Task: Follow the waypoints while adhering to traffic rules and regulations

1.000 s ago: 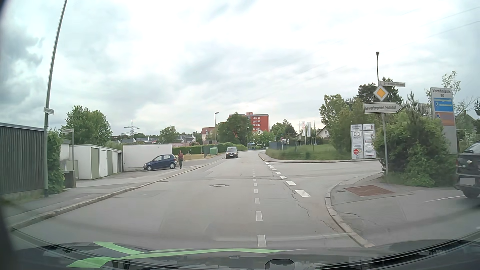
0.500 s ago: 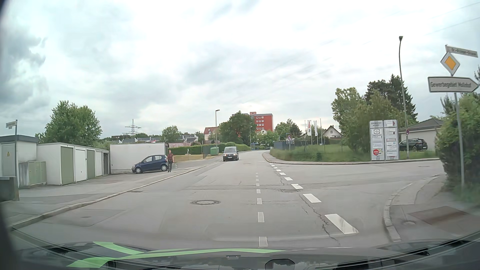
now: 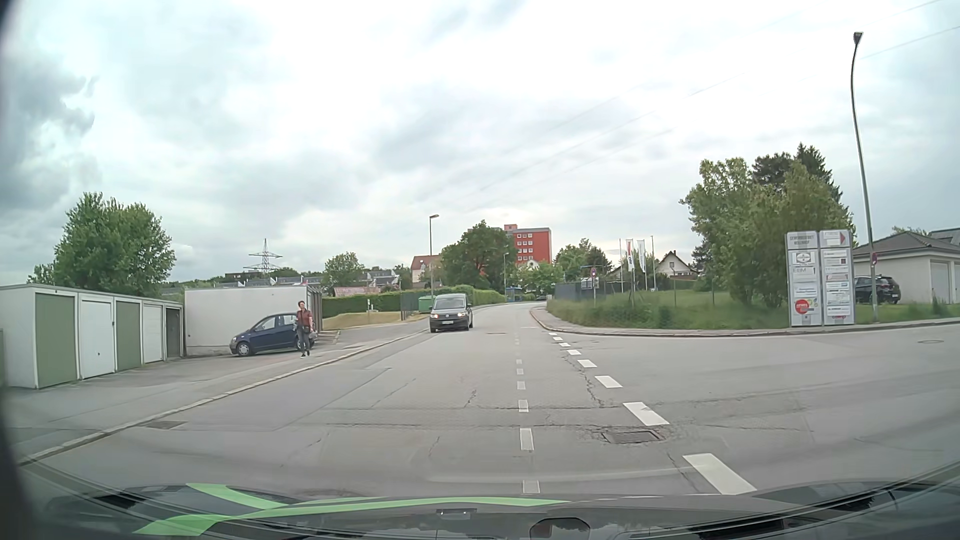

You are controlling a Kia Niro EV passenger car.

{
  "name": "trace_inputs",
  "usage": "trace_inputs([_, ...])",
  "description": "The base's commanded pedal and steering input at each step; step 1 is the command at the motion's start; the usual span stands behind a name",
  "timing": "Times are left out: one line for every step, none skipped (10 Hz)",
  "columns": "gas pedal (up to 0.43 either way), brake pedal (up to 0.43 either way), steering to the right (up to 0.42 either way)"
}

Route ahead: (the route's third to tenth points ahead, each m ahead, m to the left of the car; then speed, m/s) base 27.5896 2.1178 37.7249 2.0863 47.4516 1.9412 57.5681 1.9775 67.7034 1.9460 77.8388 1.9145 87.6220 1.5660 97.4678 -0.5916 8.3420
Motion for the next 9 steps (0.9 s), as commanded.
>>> trace_inputs([0.098, 0.0, -0.005])
trace_inputs([0.098, 0.0, -0.005])
trace_inputs([0.098, 0.0, -0.005])
trace_inputs([0.087, 0.0, -0.005])
trace_inputs([0.087, 0.0, -0.005])
trace_inputs([0.087, 0.0, -0.005])
trace_inputs([0.079, 0.0, -0.005])
trace_inputs([0.087, 0.0, -0.004])
trace_inputs([0.087, 0.0, -0.004])
